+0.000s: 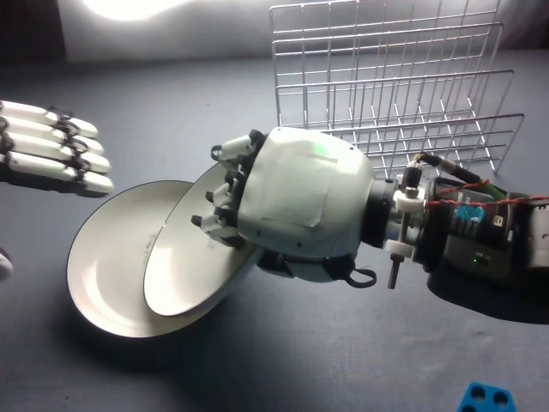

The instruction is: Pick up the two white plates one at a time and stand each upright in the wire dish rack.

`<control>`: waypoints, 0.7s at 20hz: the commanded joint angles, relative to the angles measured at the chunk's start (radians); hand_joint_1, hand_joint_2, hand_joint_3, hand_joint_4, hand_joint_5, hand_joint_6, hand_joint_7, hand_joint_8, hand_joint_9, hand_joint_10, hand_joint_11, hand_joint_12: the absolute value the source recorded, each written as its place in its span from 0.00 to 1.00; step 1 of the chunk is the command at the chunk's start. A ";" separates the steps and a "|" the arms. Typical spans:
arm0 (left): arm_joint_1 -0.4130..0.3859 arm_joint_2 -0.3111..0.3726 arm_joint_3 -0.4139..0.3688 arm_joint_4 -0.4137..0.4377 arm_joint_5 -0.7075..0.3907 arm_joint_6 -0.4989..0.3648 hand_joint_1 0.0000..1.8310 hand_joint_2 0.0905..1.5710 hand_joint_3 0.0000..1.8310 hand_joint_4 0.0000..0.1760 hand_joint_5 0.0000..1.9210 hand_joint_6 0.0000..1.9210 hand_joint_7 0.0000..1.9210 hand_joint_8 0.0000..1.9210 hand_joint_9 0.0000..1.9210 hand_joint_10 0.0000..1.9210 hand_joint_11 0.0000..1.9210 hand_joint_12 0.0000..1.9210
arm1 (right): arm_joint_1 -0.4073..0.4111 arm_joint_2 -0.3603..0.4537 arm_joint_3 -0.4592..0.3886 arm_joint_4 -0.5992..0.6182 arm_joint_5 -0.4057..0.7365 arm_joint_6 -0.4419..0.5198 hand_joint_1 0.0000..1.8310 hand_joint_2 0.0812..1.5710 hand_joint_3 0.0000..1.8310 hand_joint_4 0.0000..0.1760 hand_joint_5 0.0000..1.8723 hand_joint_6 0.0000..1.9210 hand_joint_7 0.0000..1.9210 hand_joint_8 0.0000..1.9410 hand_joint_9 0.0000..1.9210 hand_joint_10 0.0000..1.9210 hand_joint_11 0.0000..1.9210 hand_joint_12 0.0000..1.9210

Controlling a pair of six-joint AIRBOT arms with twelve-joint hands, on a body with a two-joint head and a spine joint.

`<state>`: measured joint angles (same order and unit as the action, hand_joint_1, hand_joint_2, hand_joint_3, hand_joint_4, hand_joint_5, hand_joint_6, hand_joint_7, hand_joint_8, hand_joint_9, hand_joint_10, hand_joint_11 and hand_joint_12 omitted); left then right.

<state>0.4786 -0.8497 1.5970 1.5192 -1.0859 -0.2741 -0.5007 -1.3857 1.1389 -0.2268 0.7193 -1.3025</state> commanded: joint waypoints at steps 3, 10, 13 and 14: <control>-0.071 0.037 0.010 0.004 -0.040 -0.058 0.00 0.72 0.00 0.00 0.06 0.00 0.04 0.00 0.02 0.00 0.00 0.01 | 0.040 0.029 -0.048 0.026 0.122 -0.003 0.66 0.70 0.00 0.12 0.49 0.57 0.54 0.46 0.63 0.00 0.35 0.51; -0.140 0.067 0.029 0.066 -0.039 -0.151 0.00 0.72 0.00 0.00 0.05 0.00 0.04 0.00 0.02 0.00 0.01 0.00 | 0.122 0.120 -0.158 0.147 0.060 -0.016 0.66 0.70 0.00 0.13 0.50 0.57 0.53 0.46 0.63 0.00 0.35 0.53; -0.194 0.070 0.036 0.116 -0.037 -0.167 0.00 0.72 0.00 0.00 0.07 0.01 0.05 0.01 0.02 0.00 0.01 0.00 | 0.161 0.173 -0.213 0.201 0.031 -0.013 0.66 0.70 0.00 0.13 0.50 0.57 0.53 0.46 0.63 0.00 0.34 0.54; -0.251 0.073 0.035 0.144 -0.037 -0.193 0.00 0.72 0.00 0.00 0.07 0.00 0.05 0.01 0.02 0.00 0.01 0.01 | 0.215 0.235 -0.266 0.257 -0.020 0.035 0.66 0.70 0.00 0.12 0.51 0.56 0.54 0.45 0.63 0.00 0.35 0.55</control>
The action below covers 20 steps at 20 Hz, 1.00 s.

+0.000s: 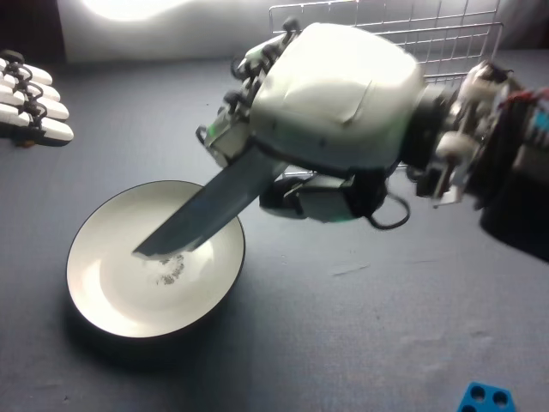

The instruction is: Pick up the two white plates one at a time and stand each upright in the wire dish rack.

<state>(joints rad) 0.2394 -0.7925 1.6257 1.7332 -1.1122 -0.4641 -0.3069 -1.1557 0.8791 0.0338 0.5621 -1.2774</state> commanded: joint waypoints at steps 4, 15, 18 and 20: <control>-0.027 0.016 0.006 -0.069 -0.011 -0.013 0.00 0.72 0.00 0.00 0.06 0.00 0.04 0.00 0.01 0.00 0.00 0.00 | 0.101 0.070 -0.042 0.049 0.044 0.098 0.66 0.70 0.00 0.10 0.49 0.58 0.54 0.45 0.63 0.00 0.35 0.52; -0.046 0.014 -0.006 -0.055 -0.016 -0.015 0.00 0.71 0.00 0.00 0.07 0.00 0.05 0.00 0.02 0.00 0.01 0.00 | 0.312 0.184 -0.039 0.159 -0.231 0.336 0.66 0.71 0.00 0.14 0.49 0.58 0.51 0.49 0.62 0.01 0.33 0.57; -0.061 0.016 -0.024 -0.036 -0.016 -0.015 0.00 0.71 0.00 0.00 0.06 0.00 0.04 0.00 0.02 0.00 0.01 0.00 | 0.345 0.209 -0.031 0.159 -0.266 0.399 0.67 0.69 0.00 0.14 0.53 0.53 0.55 0.42 0.64 0.01 0.36 0.56; -0.064 0.017 -0.031 -0.025 -0.016 -0.015 0.00 0.71 0.00 0.00 0.06 0.00 0.04 0.00 0.02 0.00 0.01 0.01 | 0.359 0.222 -0.022 0.156 -0.272 0.446 0.66 0.70 0.00 0.13 0.50 0.57 0.51 0.48 0.62 0.00 0.33 0.58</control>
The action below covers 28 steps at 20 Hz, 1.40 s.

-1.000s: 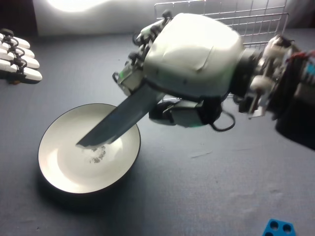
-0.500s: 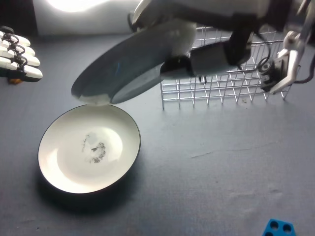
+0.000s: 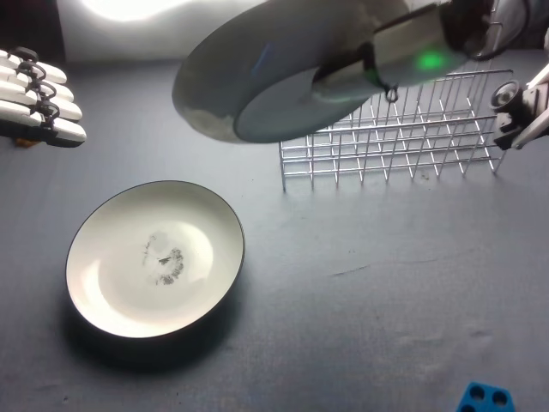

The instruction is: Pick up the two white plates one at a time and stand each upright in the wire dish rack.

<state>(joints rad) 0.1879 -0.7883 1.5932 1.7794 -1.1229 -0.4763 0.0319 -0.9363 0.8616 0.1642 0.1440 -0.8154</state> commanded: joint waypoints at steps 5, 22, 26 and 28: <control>-0.010 0.011 -0.014 -0.037 -0.006 0.002 0.00 0.71 0.00 0.00 0.06 0.00 0.05 0.00 0.03 0.00 0.01 0.01 | 0.014 0.034 0.063 -0.370 0.232 0.494 0.66 0.70 0.00 0.12 0.50 0.57 0.52 0.48 0.61 0.00 0.33 0.56; 0.253 -0.093 0.027 -0.178 0.036 0.154 0.00 0.71 0.00 0.00 0.06 0.00 0.05 0.00 0.02 0.00 0.01 0.00 | 0.010 0.055 0.289 -0.780 0.263 1.114 0.66 0.70 0.00 0.15 0.50 0.57 0.51 0.49 0.62 0.00 0.33 0.56; 0.281 -0.101 0.018 -0.211 0.046 0.177 0.00 0.71 0.00 0.00 0.05 0.00 0.04 0.00 0.02 0.00 0.01 0.00 | 0.011 0.054 0.337 -1.012 0.289 1.381 0.66 0.70 0.00 0.13 0.51 0.56 0.52 0.47 0.63 0.01 0.33 0.56; 0.284 -0.104 0.016 -0.211 0.053 0.180 0.00 0.71 0.00 0.00 0.04 0.00 0.03 0.00 0.01 0.00 0.00 0.00 | 0.009 0.054 0.353 -1.087 0.305 1.464 0.65 0.71 0.00 0.00 0.50 0.57 0.52 0.43 0.62 0.00 0.32 0.57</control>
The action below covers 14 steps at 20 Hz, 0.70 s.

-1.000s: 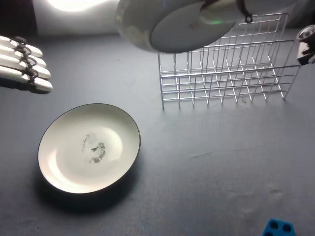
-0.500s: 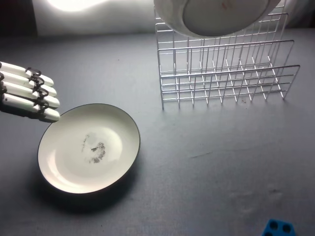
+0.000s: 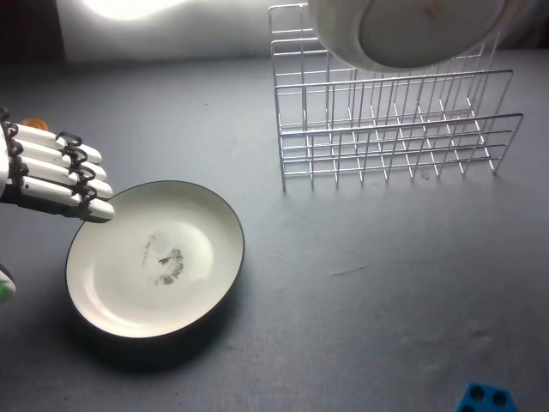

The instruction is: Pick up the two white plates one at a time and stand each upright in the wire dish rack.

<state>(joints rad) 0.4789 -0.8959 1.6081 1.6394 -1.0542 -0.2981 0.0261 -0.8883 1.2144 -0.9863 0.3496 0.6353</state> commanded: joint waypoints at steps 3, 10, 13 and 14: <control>0.019 -0.011 -0.005 -0.071 -0.005 0.024 0.00 0.71 0.00 0.00 0.07 0.01 0.05 0.01 0.03 0.01 0.02 0.01 | -0.003 0.006 0.026 0.037 0.111 0.045 0.66 0.70 0.00 0.14 0.51 0.56 0.52 0.48 0.62 0.00 0.33 0.57; 0.085 -0.025 -0.010 -0.071 0.012 0.055 0.00 0.71 0.00 0.00 0.07 0.00 0.05 0.00 0.03 0.00 0.01 0.01 | -0.013 0.002 0.065 -0.029 0.143 0.106 0.67 0.69 0.00 0.14 0.52 0.54 0.53 0.46 0.62 0.00 0.34 0.56; 0.095 -0.029 -0.003 -0.071 0.018 0.060 0.00 0.71 0.00 0.00 0.07 0.00 0.05 0.00 0.03 0.00 0.01 0.01 | -0.014 -0.007 0.084 -0.030 0.151 0.116 0.67 0.69 0.00 0.12 0.54 0.52 0.54 0.44 0.62 0.00 0.34 0.55; 0.097 -0.031 0.000 -0.071 0.021 0.060 0.00 0.71 0.00 0.00 0.08 0.00 0.05 0.00 0.03 0.00 0.01 0.01 | -0.014 -0.013 0.093 -0.030 0.145 0.134 0.67 0.68 0.00 0.12 0.54 0.52 0.54 0.44 0.62 0.00 0.34 0.55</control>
<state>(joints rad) 0.5785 -0.9325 1.6009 1.6325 -1.0134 -0.2394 -0.0006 -0.9112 1.3067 -1.0847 0.4343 0.7547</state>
